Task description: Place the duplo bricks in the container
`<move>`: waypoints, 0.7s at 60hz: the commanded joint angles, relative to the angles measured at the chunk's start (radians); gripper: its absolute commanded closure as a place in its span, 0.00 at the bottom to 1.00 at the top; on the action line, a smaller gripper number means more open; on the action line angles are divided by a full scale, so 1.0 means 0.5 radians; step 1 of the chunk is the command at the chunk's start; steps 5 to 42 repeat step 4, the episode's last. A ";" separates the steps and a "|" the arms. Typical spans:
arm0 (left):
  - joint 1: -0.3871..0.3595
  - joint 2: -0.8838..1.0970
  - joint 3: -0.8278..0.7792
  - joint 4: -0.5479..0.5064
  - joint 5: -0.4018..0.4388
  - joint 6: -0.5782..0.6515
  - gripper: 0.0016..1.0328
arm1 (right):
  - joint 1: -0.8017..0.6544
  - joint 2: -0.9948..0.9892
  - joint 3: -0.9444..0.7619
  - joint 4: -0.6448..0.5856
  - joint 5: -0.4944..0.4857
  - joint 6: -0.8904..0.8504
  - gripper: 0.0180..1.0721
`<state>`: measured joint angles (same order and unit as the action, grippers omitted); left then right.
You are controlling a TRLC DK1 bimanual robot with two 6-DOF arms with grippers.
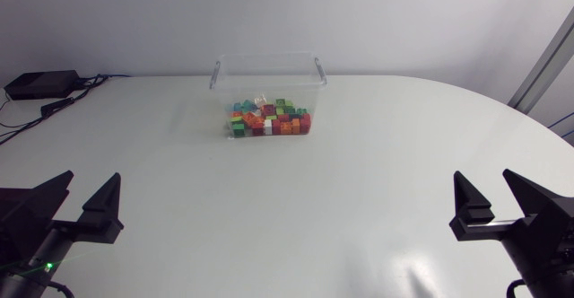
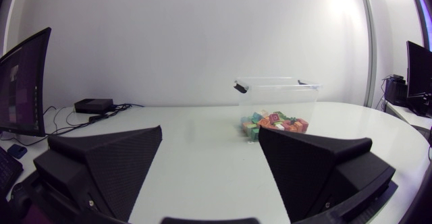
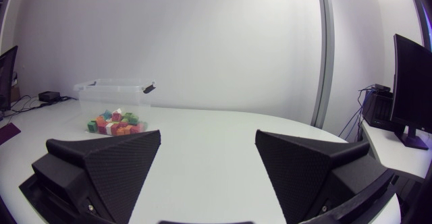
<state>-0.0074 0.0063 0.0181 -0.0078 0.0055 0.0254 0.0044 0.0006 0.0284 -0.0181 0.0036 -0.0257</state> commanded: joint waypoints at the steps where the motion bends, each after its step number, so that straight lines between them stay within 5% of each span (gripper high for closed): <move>1: 0.015 -0.013 -0.036 0.016 -0.011 -0.051 0.04 | -0.009 -0.001 -0.057 0.036 -0.007 0.051 0.04; 42: 0.015 -0.013 -0.036 0.016 -0.011 -0.051 0.04 | -0.009 -0.001 -0.057 0.036 -0.007 0.051 0.04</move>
